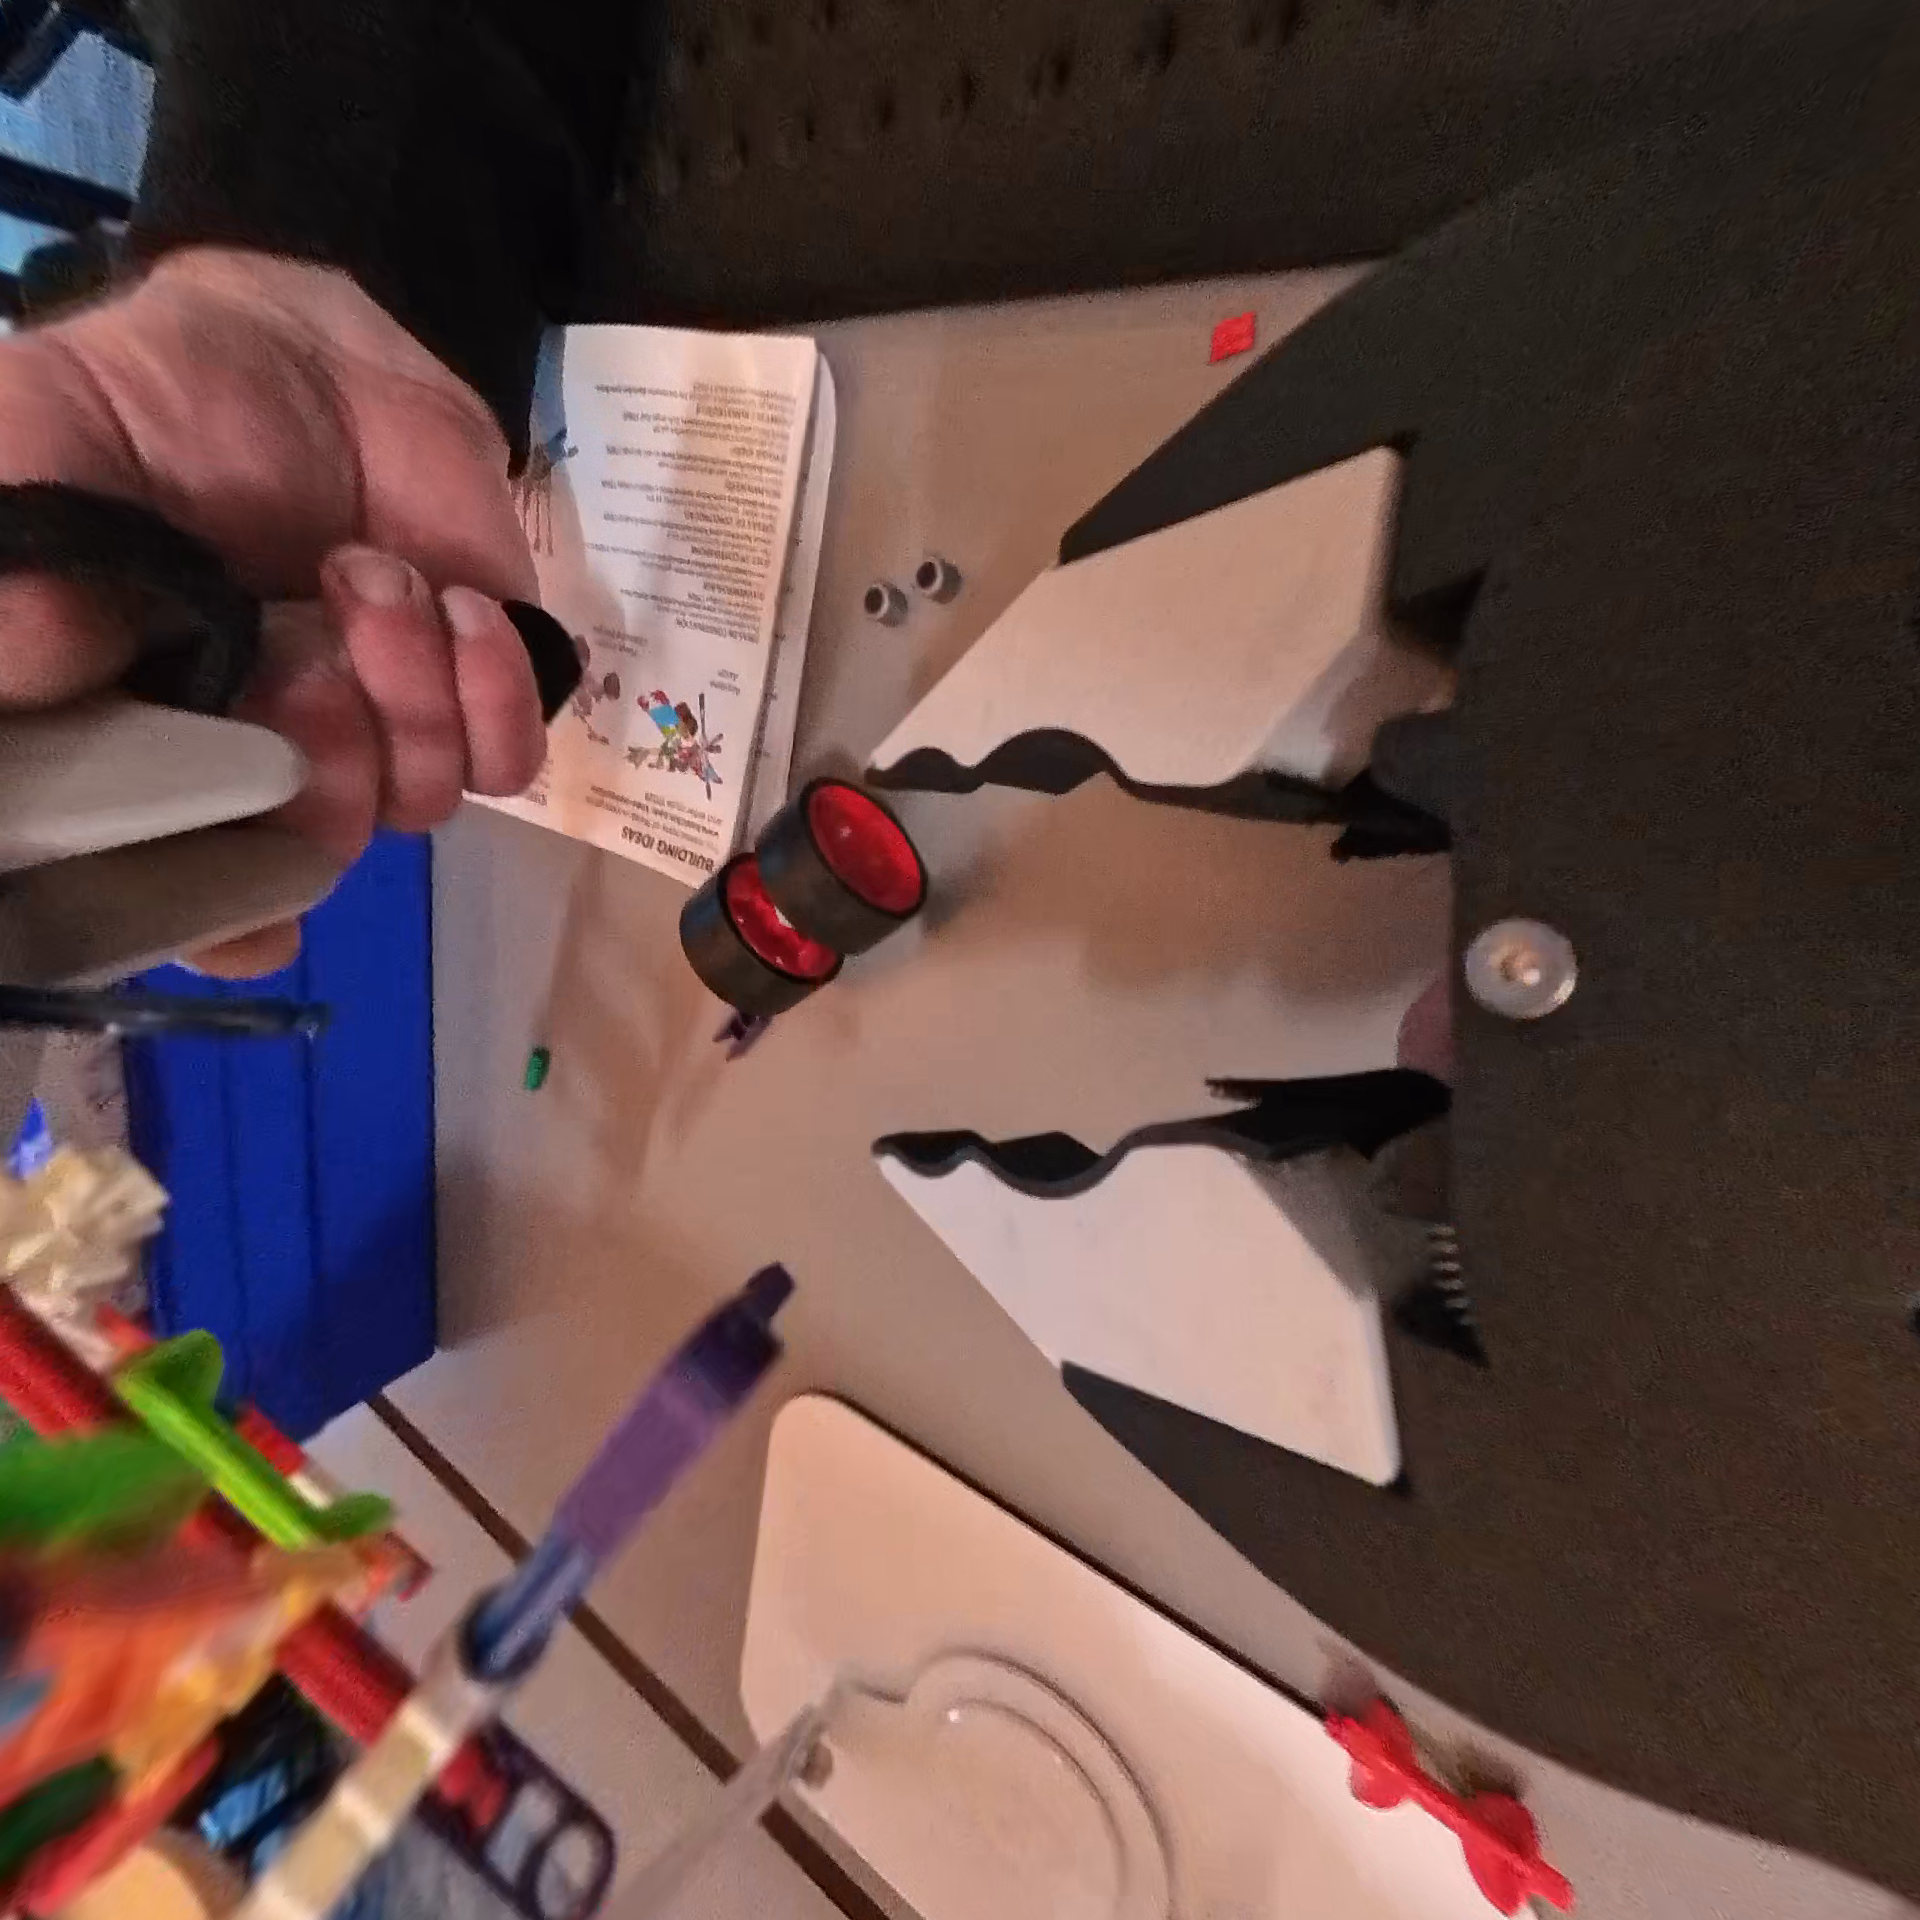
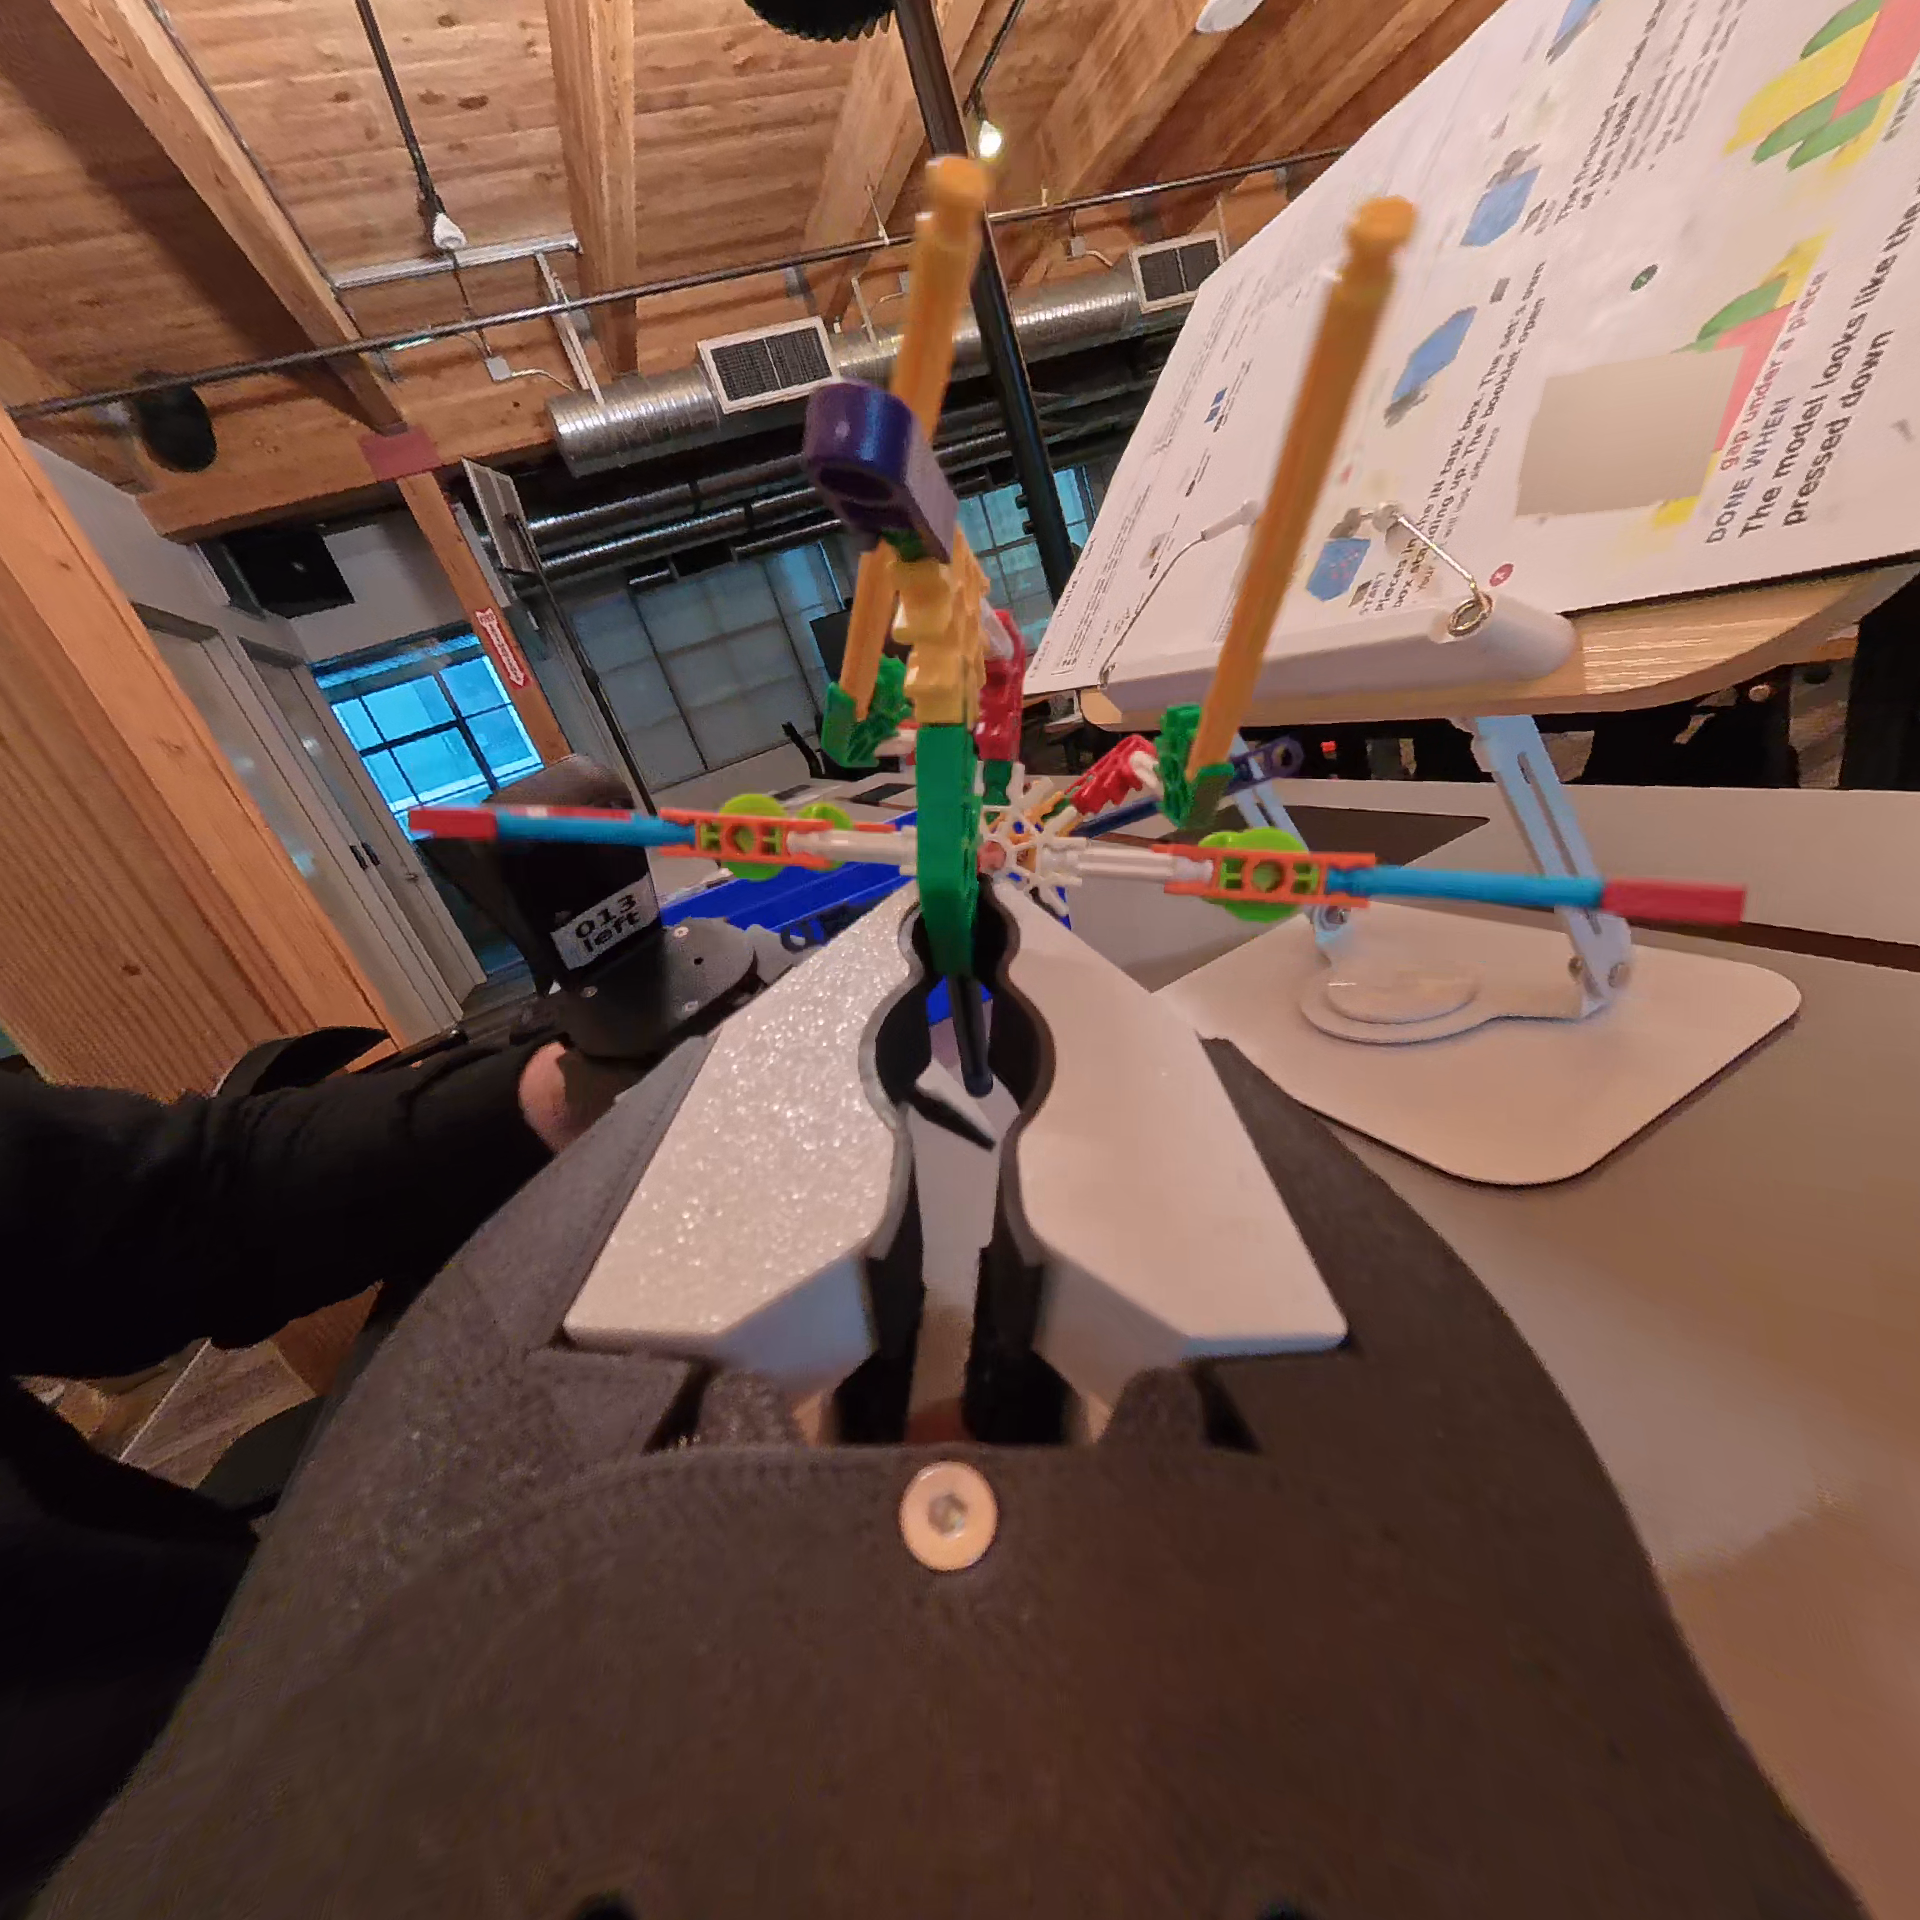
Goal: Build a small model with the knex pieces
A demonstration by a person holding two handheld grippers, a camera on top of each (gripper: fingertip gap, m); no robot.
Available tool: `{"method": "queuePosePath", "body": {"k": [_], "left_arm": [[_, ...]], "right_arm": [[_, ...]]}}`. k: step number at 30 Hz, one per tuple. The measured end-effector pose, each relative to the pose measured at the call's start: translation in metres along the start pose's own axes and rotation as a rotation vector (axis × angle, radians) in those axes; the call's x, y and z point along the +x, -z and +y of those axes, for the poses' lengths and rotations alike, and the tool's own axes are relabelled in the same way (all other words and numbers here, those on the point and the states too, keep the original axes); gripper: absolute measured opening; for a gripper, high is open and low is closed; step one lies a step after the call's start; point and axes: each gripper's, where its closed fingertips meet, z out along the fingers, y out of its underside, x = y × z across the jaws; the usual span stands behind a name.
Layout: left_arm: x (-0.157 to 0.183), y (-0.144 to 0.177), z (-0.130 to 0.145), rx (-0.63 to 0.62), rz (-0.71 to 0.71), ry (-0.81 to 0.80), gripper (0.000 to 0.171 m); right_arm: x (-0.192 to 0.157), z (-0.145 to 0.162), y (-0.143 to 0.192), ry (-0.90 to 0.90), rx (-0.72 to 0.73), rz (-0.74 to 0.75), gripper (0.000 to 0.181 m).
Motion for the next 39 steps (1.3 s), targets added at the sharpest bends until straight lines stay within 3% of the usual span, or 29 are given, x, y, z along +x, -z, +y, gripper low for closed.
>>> {"method": "queuePosePath", "body": {"k": [4,6,7,9,12,17,25,32,39], "left_arm": [[-0.028,0.011,0.0,0.049,-0.11,0.048,0.062],[-0.046,0.016,-0.005,0.096,-0.157,0.103,0.048],[-0.053,0.02,-0.011,0.14,-0.168,0.121,0.051],[-0.061,0.028,-0.028,0.23,-0.109,0.181,0.068],[-0.066,0.038,-0.055,0.386,0.005,0.269,0.072],[-0.047,0.039,-0.081,0.479,0.122,0.22,0.062],[-0.042,0.044,-0.095,0.53,0.217,0.217,0.042],[-0.04,0.04,-0.103,0.558,0.233,0.161,0.038],[-0.041,0.038,-0.116,0.591,0.253,0.112,0.035]], "right_arm": [[-0.005,-0.001,0.0,0.003,0.001,-0.027,0.001],[-0.007,-0.003,0.002,0.013,0.008,-0.039,0.001],[-0.008,-0.004,0.003,0.02,0.011,-0.044,0.001],[-0.012,-0.007,0.006,0.046,0.021,-0.054,0.001],[-0.018,-0.008,0.009,0.069,0.026,-0.079,0.001],[-0.026,-0.002,0.008,0.096,0.001,-0.123,0.0],[-0.032,-0.007,0.011,0.084,0.03,-0.17,0.0],[-0.026,-0.012,0.016,0.068,0.046,-0.155,0.001],[-0.02,-0.021,0.024,0.102,0.066,-0.091,0.014]]}}
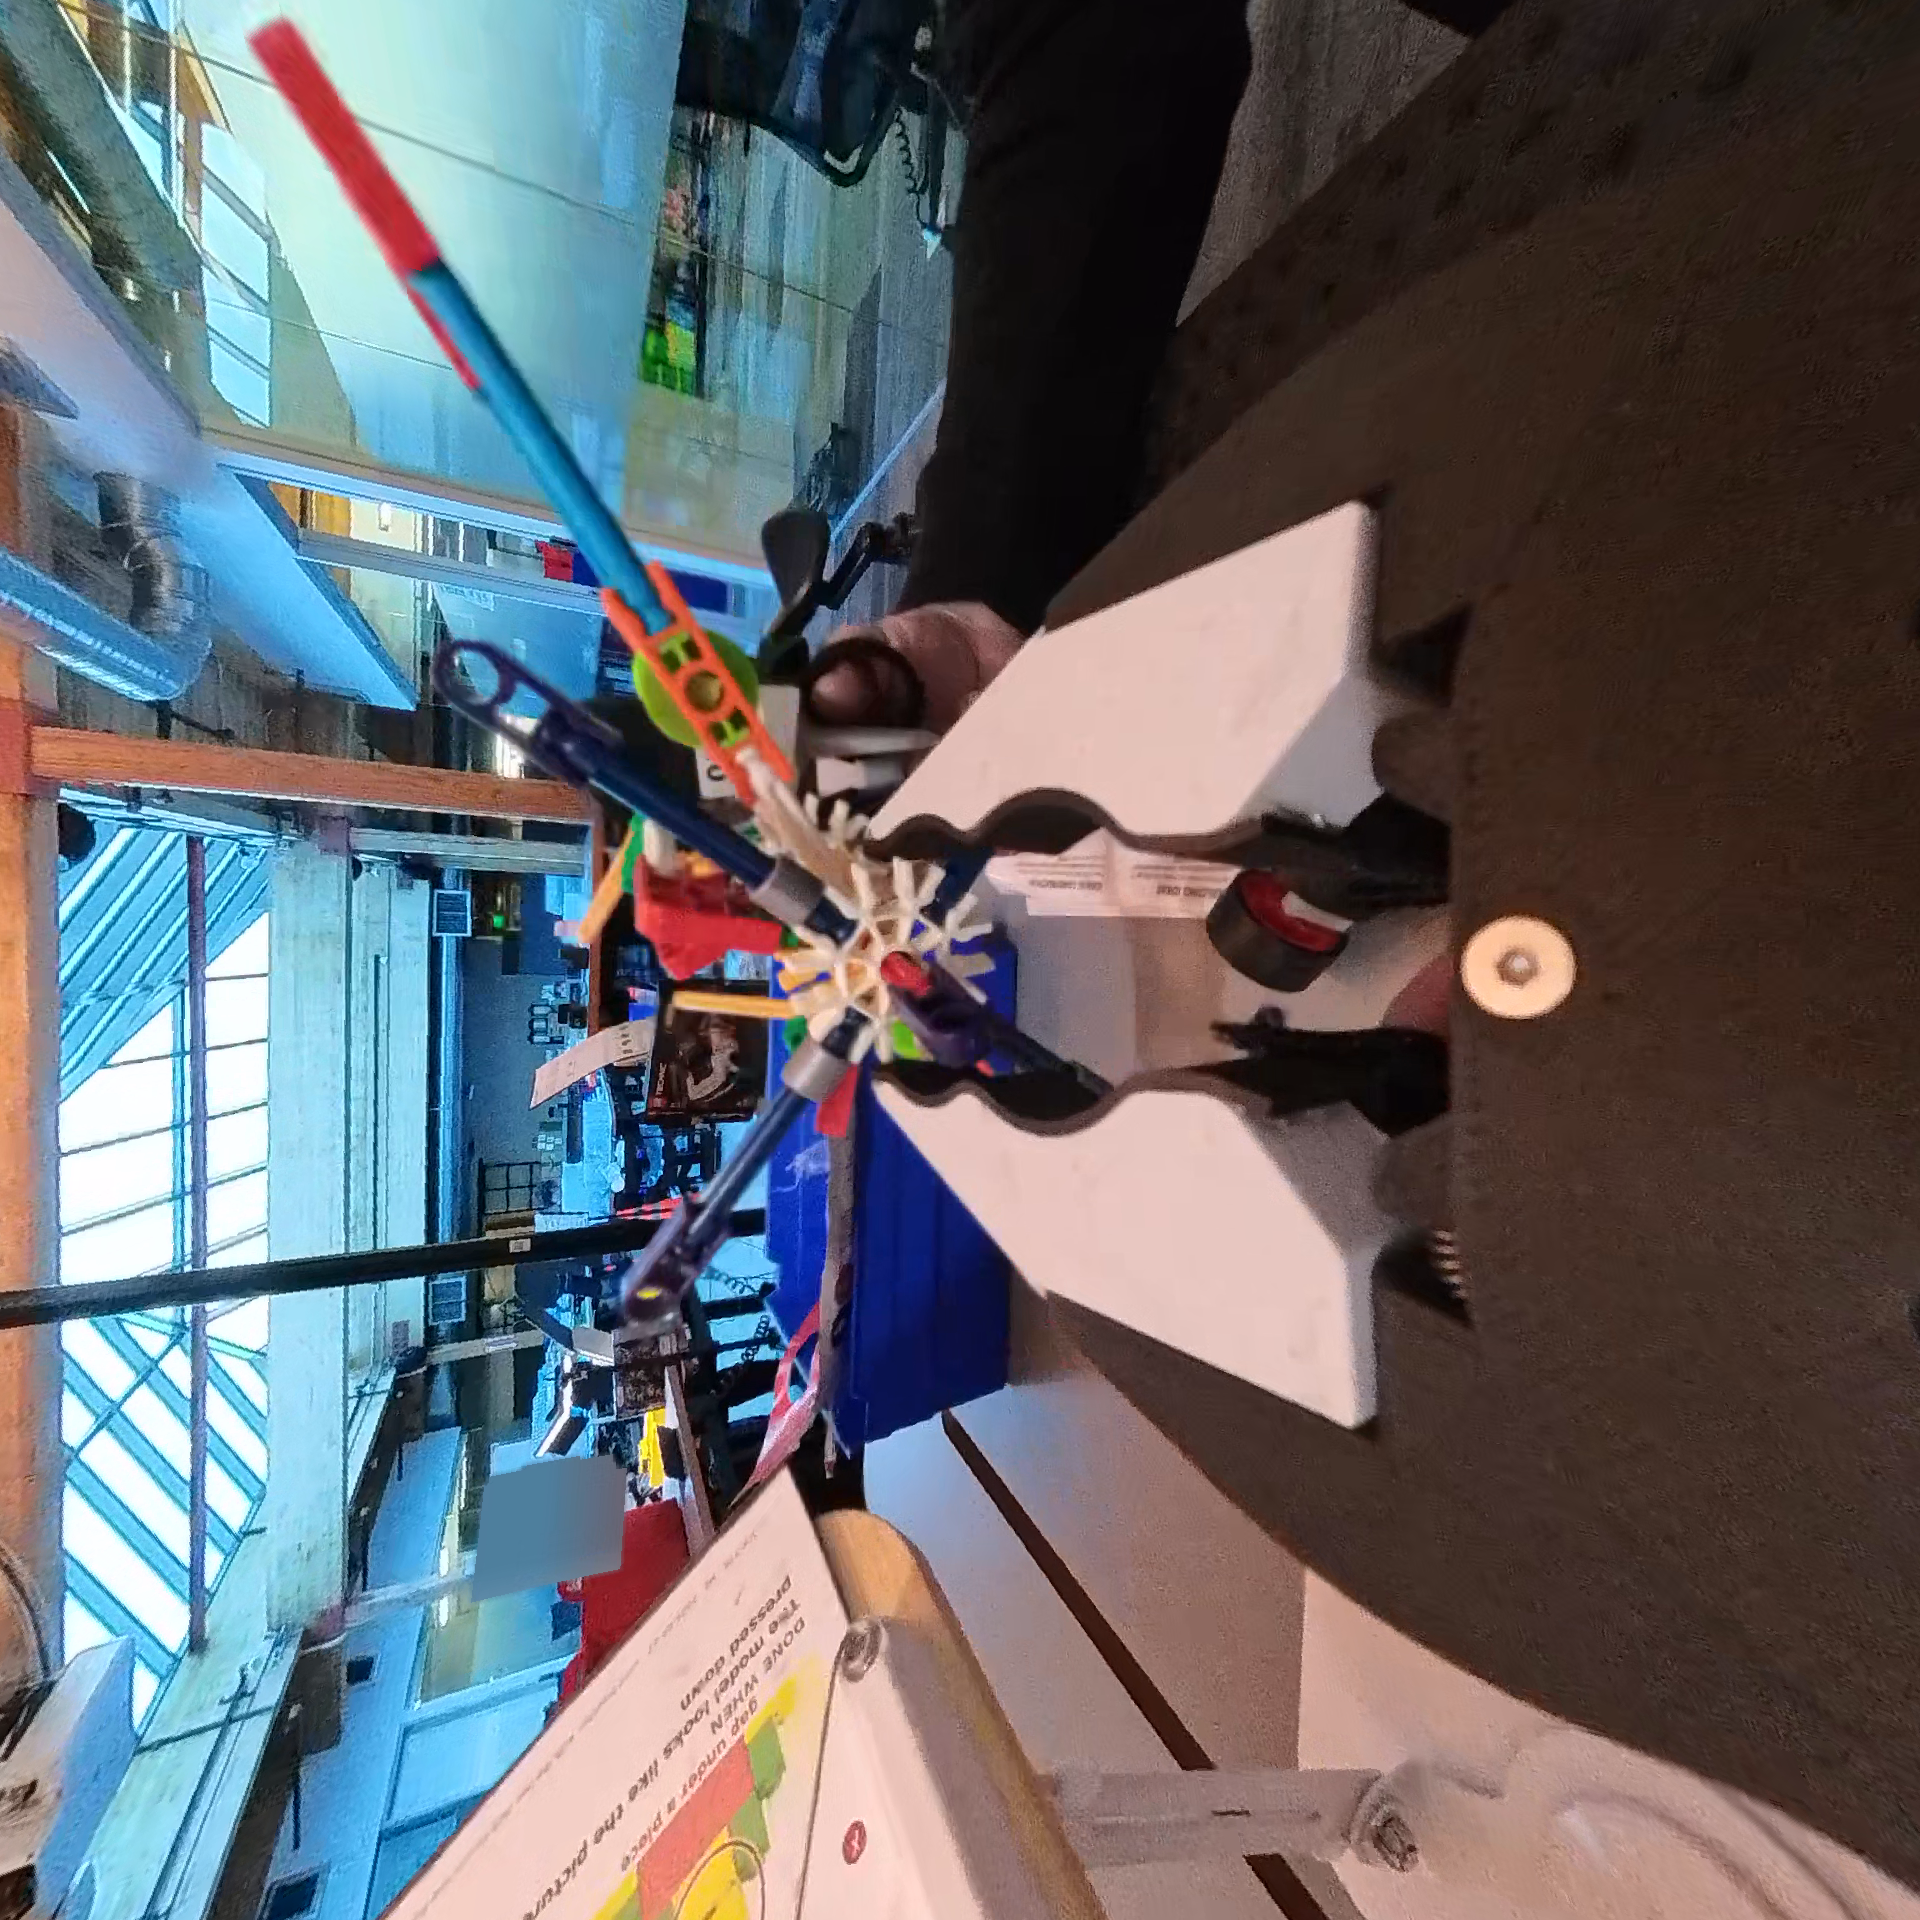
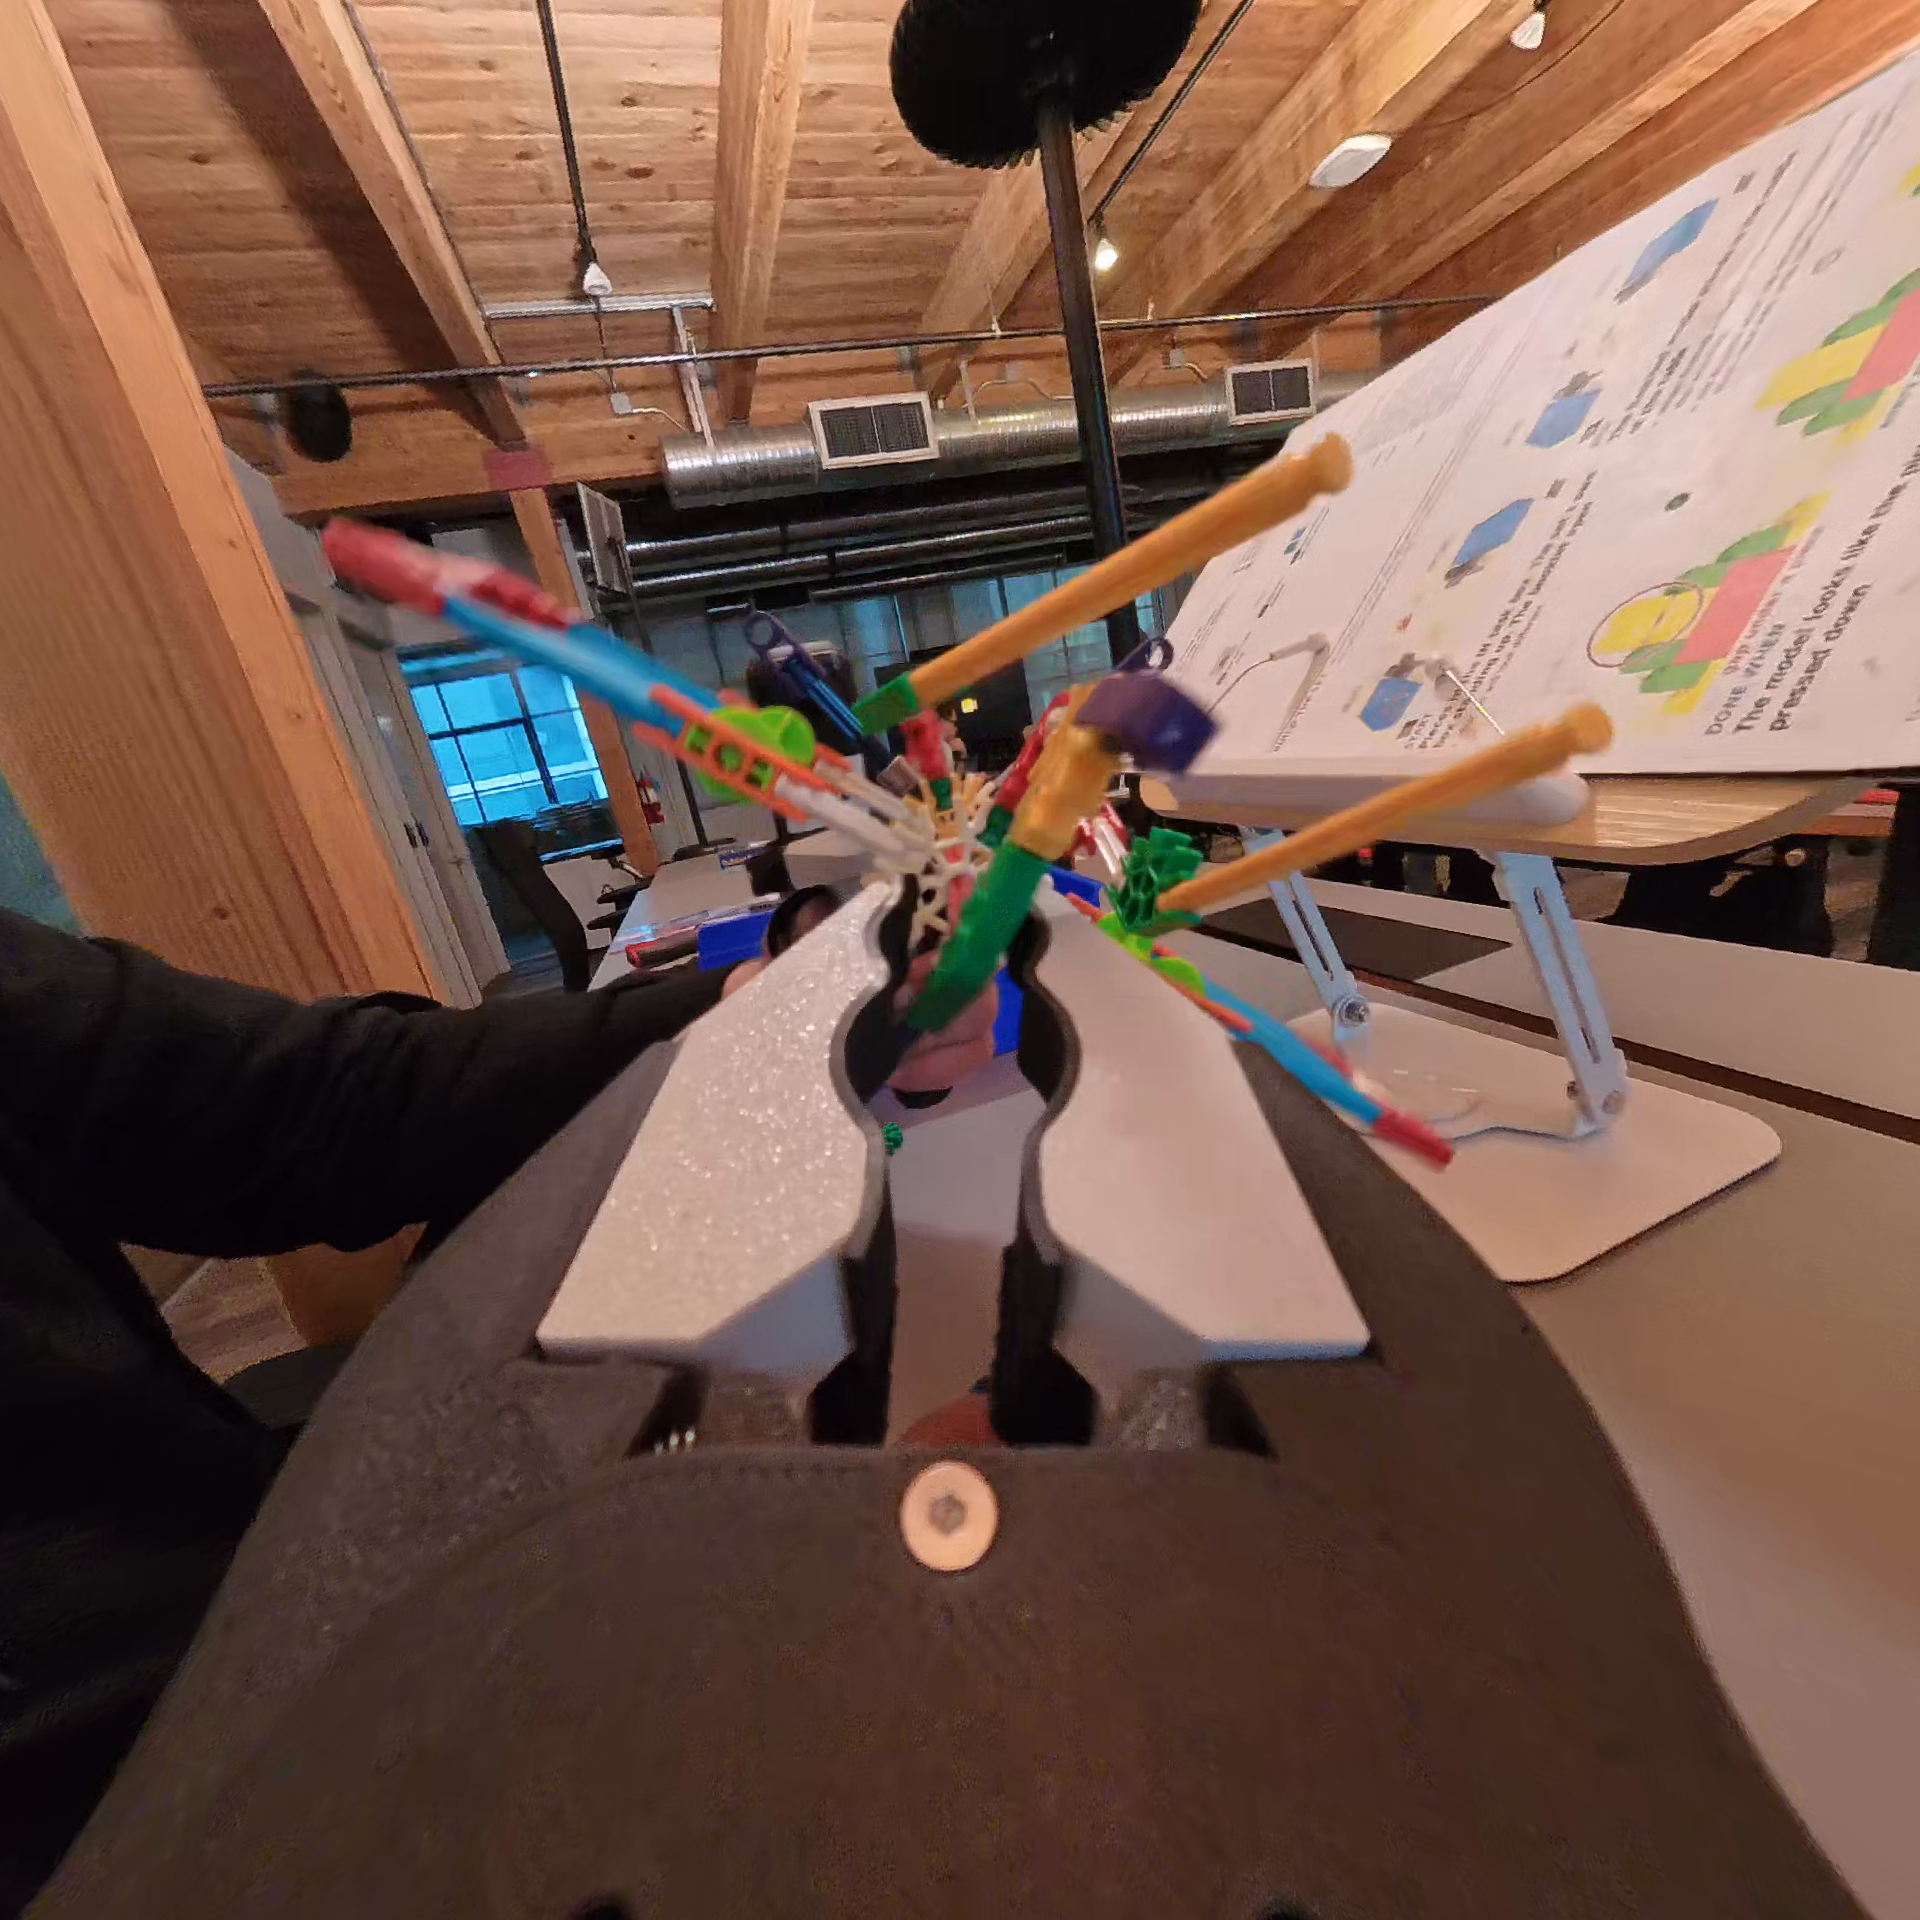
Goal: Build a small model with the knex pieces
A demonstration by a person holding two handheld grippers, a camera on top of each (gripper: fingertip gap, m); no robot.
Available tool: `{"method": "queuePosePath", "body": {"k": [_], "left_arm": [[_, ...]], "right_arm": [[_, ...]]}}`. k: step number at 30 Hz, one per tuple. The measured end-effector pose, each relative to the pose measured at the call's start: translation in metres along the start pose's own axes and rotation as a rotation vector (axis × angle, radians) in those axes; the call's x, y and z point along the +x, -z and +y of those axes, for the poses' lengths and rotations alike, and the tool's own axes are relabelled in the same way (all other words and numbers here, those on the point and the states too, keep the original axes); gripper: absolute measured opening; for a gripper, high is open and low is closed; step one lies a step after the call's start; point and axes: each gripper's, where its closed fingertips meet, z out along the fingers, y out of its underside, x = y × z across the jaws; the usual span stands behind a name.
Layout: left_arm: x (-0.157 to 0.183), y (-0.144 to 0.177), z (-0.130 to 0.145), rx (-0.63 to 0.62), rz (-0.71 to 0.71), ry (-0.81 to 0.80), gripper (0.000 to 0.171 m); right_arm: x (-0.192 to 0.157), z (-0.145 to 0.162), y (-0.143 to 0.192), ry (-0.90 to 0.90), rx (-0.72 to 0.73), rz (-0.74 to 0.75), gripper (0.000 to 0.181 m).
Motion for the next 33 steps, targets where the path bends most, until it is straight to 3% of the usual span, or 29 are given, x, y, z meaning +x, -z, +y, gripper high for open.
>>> {"method": "queuePosePath", "body": {"k": [5,9,11,21,33], "left_arm": [[-0.003,-0.008,0.002,-0.027,0.048,-0.028,0.035],[-0.011,-0.007,0.009,-0.056,0.053,-0.054,0.035],[-0.011,-0.007,0.014,-0.075,0.069,-0.056,0.035],[-0.024,0.0,0.06,-0.24,0.11,0.022,0.031],[-0.02,0.012,0.105,-0.428,0.147,0.005,0.033]], "right_arm": [[0.006,-0.004,0.01,0.035,-0.004,0.048,0.008],[0.008,-0.011,0.027,0.052,0.002,0.081,0.014],[0.008,-0.004,0.031,0.068,-0.049,0.08,0.003],[0.013,0.048,0.039,0.107,-0.311,0.174,0.003],[0.008,0.077,0.044,0.166,-0.433,0.21,0.003]]}}
